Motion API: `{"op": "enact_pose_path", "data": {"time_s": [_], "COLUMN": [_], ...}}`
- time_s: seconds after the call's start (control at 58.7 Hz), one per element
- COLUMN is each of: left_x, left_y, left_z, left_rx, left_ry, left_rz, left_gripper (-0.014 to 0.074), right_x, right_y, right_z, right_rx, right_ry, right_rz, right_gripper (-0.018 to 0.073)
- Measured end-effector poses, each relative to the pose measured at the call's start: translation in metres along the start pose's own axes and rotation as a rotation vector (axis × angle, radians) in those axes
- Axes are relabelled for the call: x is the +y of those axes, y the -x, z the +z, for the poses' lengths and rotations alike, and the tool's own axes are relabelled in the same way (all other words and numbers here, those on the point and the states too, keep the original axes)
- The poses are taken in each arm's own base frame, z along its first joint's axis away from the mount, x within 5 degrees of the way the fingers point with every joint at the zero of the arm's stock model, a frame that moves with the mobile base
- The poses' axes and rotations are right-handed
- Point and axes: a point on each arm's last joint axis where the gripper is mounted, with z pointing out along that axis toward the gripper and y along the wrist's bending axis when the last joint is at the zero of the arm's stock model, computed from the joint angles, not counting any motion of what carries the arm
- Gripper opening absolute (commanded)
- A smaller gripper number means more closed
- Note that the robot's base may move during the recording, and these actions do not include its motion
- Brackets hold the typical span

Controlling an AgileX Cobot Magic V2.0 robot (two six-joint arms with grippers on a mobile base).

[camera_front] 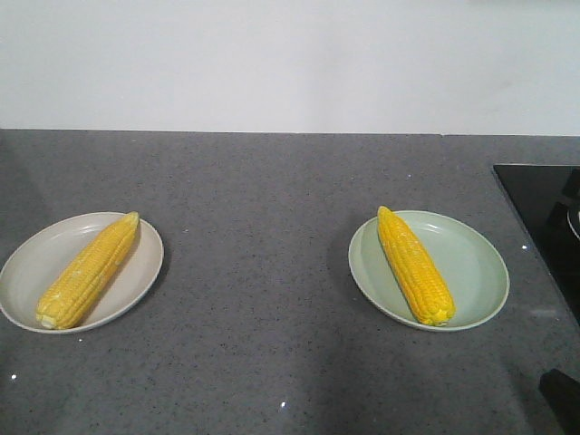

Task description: Distribute corn equally

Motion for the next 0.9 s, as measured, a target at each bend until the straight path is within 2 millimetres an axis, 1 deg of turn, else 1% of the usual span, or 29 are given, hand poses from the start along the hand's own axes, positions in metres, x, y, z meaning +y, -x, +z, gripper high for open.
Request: {"op": "enact_pose_path", "data": {"time_s": [0.17,0.273,0.426,0.903], "left_x": [0.000,0.000,0.000,0.000], "left_y": [0.000,0.000,0.000,0.000], "left_z": [0.000,0.000,0.000,0.000], "left_rx": [0.000,0.000,0.000,0.001], "left_ry": [0.000,0.000,0.000,0.000], "left_rz": [0.000,0.000,0.000,0.000], "left_gripper": [-0.0006,-0.0006,-0.0006,-0.0006], "right_x": [-0.011,-0.014,-0.016,-0.016], "right_y": [-0.012,-0.016,-0.011,-0.010], "right_z": [-0.004,-0.004,-0.006,-0.007], "right_rx": [-0.081,-0.155,-0.225,-0.241], "right_ry": [-0.166,-0.218,-0.238,-0.236], "right_rz": [0.069,0.137,0.154,0.175], "right_gripper": [-0.0002,-0.0002,-0.0002,-0.0002]}}
